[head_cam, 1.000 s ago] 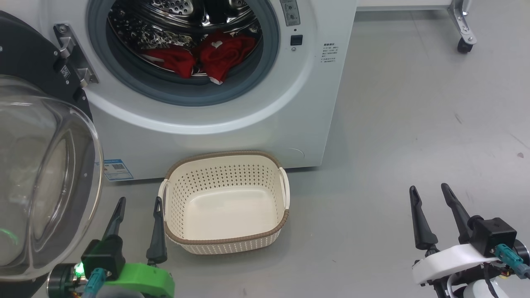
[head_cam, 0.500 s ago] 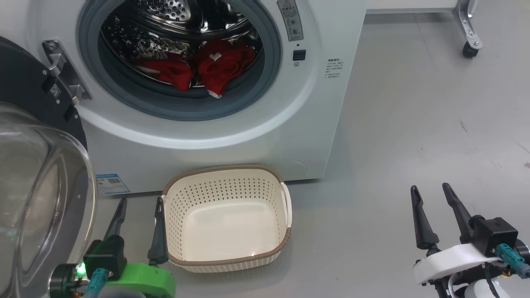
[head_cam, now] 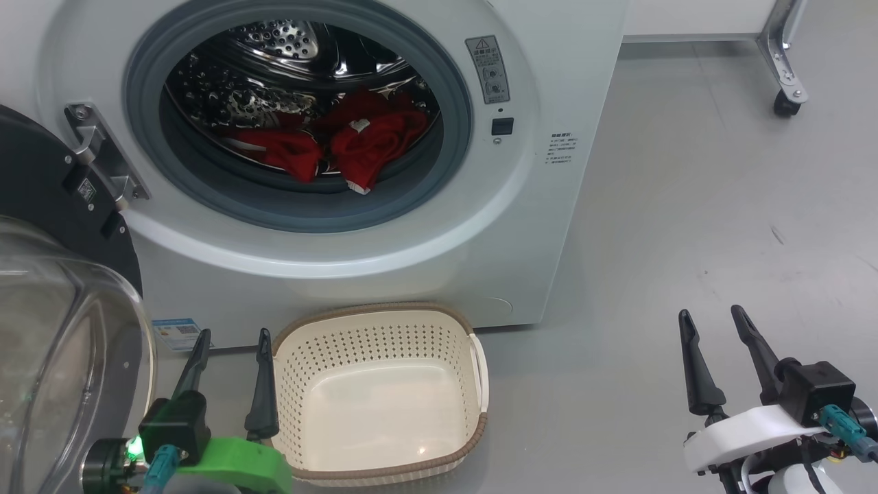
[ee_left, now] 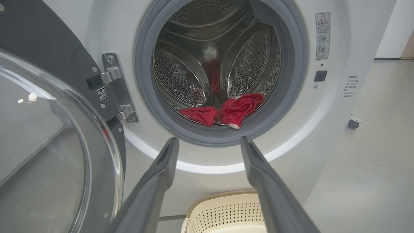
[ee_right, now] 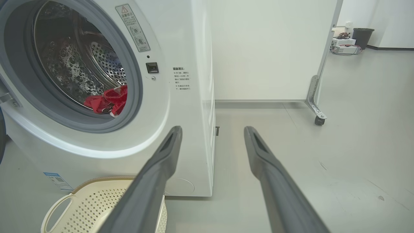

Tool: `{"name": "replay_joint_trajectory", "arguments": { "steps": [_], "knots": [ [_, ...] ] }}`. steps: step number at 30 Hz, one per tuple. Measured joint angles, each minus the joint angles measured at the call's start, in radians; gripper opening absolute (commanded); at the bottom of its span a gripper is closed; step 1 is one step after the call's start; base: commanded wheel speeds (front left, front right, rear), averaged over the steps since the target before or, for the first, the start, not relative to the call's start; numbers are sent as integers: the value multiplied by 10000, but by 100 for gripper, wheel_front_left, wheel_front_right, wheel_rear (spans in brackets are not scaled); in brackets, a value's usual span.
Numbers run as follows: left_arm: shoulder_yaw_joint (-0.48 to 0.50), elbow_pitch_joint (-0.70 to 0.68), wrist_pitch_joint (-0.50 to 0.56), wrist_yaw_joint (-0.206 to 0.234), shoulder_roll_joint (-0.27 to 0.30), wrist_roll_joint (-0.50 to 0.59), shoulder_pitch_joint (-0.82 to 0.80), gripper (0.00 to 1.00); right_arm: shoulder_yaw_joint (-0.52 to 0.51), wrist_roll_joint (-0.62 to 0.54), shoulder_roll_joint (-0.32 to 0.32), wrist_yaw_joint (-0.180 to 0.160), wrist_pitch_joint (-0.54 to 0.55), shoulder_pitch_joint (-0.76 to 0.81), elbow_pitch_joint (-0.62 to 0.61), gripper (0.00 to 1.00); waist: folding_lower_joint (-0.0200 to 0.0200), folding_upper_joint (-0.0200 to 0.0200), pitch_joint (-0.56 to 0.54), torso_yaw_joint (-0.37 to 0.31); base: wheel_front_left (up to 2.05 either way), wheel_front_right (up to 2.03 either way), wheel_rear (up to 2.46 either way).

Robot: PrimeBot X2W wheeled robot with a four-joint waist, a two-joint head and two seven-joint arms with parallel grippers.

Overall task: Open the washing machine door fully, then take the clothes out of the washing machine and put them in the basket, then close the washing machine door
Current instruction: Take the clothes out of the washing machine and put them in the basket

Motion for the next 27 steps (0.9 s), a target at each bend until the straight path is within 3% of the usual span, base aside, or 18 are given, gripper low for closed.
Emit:
{"name": "replay_joint_trajectory", "arguments": {
  "steps": [27],
  "knots": [
    [-142,117,4,2,-2,-2,0,100,15,0,-27,0,0,0,19,100,0,0,28,44,12,-12,0]
  ]
}}
